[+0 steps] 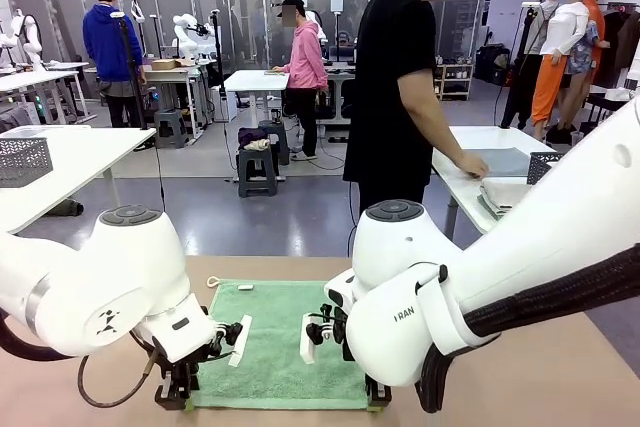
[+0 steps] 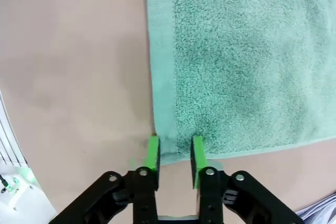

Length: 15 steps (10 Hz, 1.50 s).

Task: Fold the towels and place them in the basket.
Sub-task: When a person lays out a Towel with hook on the table, fold it in half twice.

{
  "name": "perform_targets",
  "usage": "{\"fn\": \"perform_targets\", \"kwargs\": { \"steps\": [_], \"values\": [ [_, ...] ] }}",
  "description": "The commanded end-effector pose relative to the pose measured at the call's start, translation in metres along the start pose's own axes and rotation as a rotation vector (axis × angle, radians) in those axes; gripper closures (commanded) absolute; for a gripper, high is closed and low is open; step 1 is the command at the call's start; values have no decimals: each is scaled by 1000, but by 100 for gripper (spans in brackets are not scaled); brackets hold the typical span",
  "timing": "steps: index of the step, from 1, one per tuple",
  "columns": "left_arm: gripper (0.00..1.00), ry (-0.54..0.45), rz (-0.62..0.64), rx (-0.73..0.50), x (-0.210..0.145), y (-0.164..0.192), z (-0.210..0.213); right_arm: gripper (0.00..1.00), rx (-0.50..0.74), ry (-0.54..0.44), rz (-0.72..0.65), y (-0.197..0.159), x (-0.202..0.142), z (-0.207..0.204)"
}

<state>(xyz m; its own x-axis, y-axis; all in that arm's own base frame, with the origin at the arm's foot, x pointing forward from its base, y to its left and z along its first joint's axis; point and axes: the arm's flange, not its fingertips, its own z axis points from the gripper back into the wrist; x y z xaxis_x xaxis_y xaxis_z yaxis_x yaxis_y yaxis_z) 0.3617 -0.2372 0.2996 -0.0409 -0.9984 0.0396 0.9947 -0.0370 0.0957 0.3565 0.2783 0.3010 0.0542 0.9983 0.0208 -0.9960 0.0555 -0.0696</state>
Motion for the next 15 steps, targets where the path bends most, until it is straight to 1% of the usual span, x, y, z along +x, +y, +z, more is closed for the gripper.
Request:
{"fn": "perform_targets", "kwargs": {
  "steps": [1, 2, 3, 7, 9, 10, 11, 12, 13, 15],
  "values": [
    [83, 21, -27, 3, -2, 9, 0, 85, 9, 21, 19, -10, 4, 4],
    [96, 21, -31, 3, -1, 12, 1, 100, 11, 23, 21, -13, 6, 4],
    [100, 22, -33, 6, 0, 14, 2, 100, 9, 28, 21, -15, 7, 4],
    [100, 21, -41, 0, 1, 15, 3, 100, 27, 24, 28, -13, 8, 4],
    [100, 26, -38, -1, 2, 12, 2, 100, 62, 28, -10, -7, 7, 5],
    [100, 3, -10, 10, 2, 10, 2, 100, 68, 22, -5, -4, 7, 6],
    [100, 3, -10, 10, 2, 10, 2, 79, 78, 18, 1, -3, 7, 5],
    [100, 3, -10, 10, 2, 10, 2, 79, 80, 16, 0, -4, 6, 1],
    [100, 3, -10, 10, 2, 10, 2, 70, 69, 14, 2, -6, 5, -4],
    [100, 3, -10, 10, 2, 10, 2, 70, 57, 12, 9, -9, 5, -11]
  ]
}}
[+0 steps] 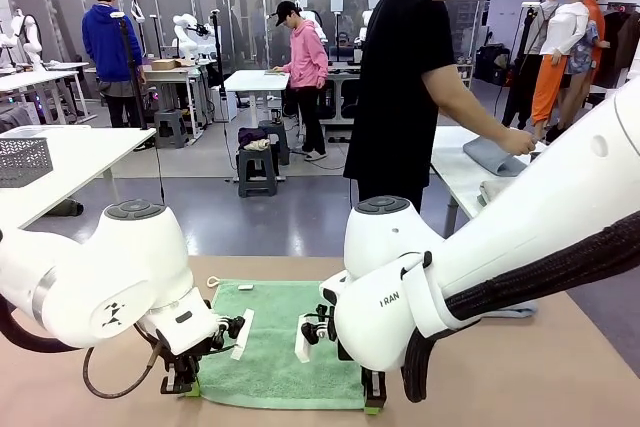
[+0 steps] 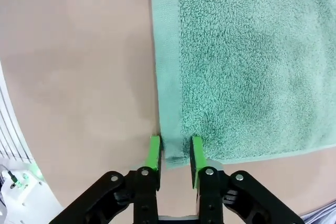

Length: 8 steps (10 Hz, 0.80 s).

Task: Fold the towels and place them in the basket.
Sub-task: When a person lays out a Towel with hook on the table, fold it in half twice.

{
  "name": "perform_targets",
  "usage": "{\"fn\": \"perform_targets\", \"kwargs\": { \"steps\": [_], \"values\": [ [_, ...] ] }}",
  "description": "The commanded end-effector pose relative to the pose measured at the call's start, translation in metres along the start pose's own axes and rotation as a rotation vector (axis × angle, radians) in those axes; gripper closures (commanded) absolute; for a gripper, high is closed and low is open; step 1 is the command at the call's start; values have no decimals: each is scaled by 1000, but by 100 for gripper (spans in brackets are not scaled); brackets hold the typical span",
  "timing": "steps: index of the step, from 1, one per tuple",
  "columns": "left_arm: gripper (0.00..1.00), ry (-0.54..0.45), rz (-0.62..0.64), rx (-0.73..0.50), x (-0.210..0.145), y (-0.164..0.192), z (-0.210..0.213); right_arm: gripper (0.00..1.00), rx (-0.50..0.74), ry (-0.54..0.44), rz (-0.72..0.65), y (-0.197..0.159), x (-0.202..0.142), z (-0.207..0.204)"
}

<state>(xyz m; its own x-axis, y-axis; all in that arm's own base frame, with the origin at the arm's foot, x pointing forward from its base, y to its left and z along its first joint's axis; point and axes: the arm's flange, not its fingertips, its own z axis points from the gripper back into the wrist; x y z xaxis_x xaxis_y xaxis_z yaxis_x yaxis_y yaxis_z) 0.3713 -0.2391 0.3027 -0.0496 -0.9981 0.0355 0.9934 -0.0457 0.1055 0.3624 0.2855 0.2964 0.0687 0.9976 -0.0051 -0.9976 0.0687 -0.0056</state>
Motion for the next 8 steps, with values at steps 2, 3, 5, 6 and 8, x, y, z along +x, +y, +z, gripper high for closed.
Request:
{"fn": "perform_targets", "kwargs": {
  "steps": [2, 3, 5, 6, 8],
  "values": [
    [100, 0, -1, 0, 0, 0, 0, 70, -18, -13, 21, -7, -2, -9],
    [100, 0, -1, 0, 0, 0, 0, 70, -24, -12, 20, -7, -2, -10],
    [100, 0, -1, 0, 0, 0, 0, 70, -26, -11, 23, -8, -2, -11],
    [100, 0, -1, 0, 0, 0, 0, 81, -24, -6, 28, -9, -1, -12],
    [100, 0, -1, 0, 0, 0, 0, 100, -19, -12, 25, -9, -1, -10]
  ]
}}
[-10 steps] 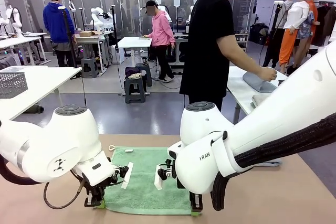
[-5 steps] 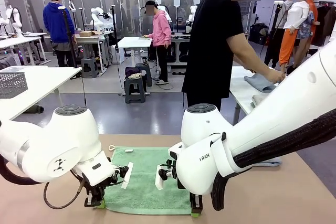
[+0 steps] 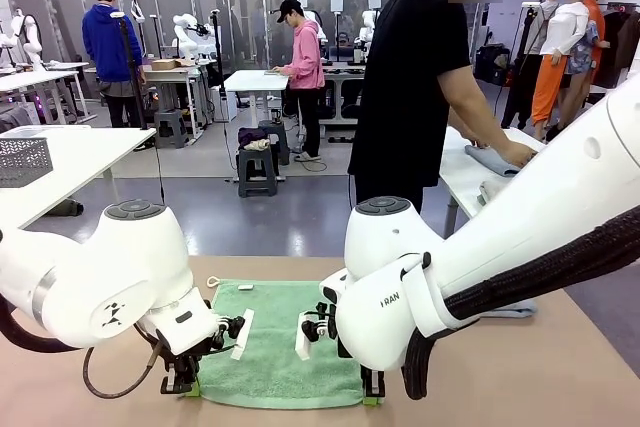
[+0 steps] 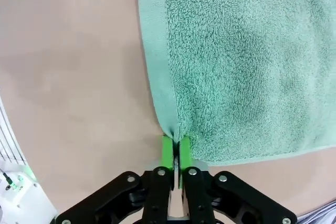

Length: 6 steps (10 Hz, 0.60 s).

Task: Fold the towels and place them in the basket.
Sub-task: When a person lays out a Towel with hook on the table, fold it in half twice.

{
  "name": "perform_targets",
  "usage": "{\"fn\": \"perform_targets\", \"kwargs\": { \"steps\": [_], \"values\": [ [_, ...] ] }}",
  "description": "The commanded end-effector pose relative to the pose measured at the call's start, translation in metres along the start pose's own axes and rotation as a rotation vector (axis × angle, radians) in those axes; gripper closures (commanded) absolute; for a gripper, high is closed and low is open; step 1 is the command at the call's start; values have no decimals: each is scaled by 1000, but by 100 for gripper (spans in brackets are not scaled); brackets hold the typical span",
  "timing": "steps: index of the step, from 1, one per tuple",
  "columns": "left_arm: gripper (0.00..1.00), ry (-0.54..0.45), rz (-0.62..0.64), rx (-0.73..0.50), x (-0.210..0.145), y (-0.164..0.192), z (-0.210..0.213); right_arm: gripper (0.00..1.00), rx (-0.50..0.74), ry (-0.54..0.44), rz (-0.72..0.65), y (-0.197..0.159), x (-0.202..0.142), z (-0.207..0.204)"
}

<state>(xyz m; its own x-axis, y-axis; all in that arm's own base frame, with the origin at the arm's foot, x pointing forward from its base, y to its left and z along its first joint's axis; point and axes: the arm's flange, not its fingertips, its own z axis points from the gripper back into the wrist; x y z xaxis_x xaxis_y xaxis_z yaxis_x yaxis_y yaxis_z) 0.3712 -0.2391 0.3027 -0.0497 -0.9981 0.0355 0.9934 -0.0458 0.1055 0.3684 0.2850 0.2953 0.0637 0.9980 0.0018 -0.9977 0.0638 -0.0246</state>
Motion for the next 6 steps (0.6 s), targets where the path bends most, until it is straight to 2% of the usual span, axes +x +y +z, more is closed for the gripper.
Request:
{"fn": "perform_targets", "kwargs": {
  "steps": [1, 5, 6],
  "values": [
    [100, 0, 0, 0, 0, 0, 0, 100, -5, -6, 18, -3, -1, -7],
    [100, 0, 0, 0, 0, 0, 0, 100, -9, 31, 8, -6, 0, 6],
    [100, 0, 0, 0, 0, 0, 0, 100, -2, -1, 2, -1, 1, 1]
  ]
}}
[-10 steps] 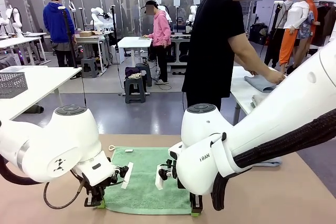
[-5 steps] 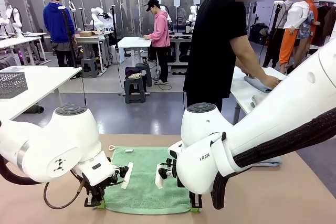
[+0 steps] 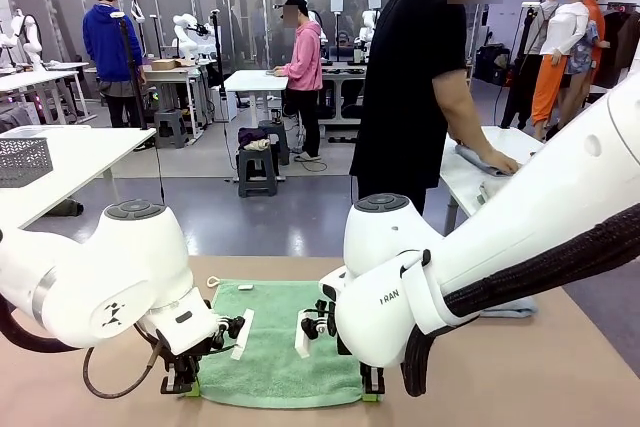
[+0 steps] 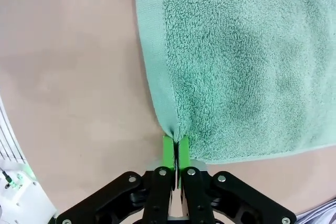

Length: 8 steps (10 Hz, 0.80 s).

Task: Fold the towels and place them in the basket.
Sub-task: When a person lays out a Towel with hook on the table, fold it in half twice.

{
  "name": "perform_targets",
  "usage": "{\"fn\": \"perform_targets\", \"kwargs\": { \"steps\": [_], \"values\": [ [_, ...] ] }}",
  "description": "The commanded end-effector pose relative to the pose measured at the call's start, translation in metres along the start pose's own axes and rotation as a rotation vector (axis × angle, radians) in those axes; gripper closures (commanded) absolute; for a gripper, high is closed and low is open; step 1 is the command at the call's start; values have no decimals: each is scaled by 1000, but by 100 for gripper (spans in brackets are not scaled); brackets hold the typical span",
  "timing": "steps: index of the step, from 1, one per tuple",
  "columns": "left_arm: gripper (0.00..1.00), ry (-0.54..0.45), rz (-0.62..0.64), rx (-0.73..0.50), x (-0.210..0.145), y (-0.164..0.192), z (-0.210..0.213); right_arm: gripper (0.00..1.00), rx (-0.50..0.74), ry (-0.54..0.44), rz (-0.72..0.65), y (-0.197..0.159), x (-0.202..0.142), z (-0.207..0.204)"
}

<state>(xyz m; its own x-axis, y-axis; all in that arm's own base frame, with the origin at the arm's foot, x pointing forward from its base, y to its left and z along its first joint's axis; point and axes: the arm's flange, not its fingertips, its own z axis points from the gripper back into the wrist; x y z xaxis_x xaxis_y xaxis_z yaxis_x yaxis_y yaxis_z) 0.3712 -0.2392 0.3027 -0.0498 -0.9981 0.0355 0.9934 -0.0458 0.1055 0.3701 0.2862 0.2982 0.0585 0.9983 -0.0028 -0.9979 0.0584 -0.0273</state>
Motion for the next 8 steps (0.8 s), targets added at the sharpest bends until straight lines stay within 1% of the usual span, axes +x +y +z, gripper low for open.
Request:
{"fn": "perform_targets", "kwargs": {
  "steps": [1, 2, 3, 5, 6, 8],
  "values": [
    [100, 0, 0, 0, 0, 0, 0, 100, 0, -5, -3, 1, 0, -2],
    [100, 0, 0, 0, 0, 0, 0, 100, 0, -5, -3, 1, 0, -2],
    [97, 0, 0, 0, 0, 0, 0, 96, 0, 0, 1, 0, 0, 0],
    [97, 4, 17, 36, -2, 1, 33, 96, -27, -12, 32, -1, -7, 24],
    [97, 2, 28, 58, -3, 7, 44, 96, -41, -12, 61, -7, -11, 37],
    [97, 13, 37, 103, -2, 21, 69, 96, -71, -2, 67, -19, -18, 65]
  ]
}}
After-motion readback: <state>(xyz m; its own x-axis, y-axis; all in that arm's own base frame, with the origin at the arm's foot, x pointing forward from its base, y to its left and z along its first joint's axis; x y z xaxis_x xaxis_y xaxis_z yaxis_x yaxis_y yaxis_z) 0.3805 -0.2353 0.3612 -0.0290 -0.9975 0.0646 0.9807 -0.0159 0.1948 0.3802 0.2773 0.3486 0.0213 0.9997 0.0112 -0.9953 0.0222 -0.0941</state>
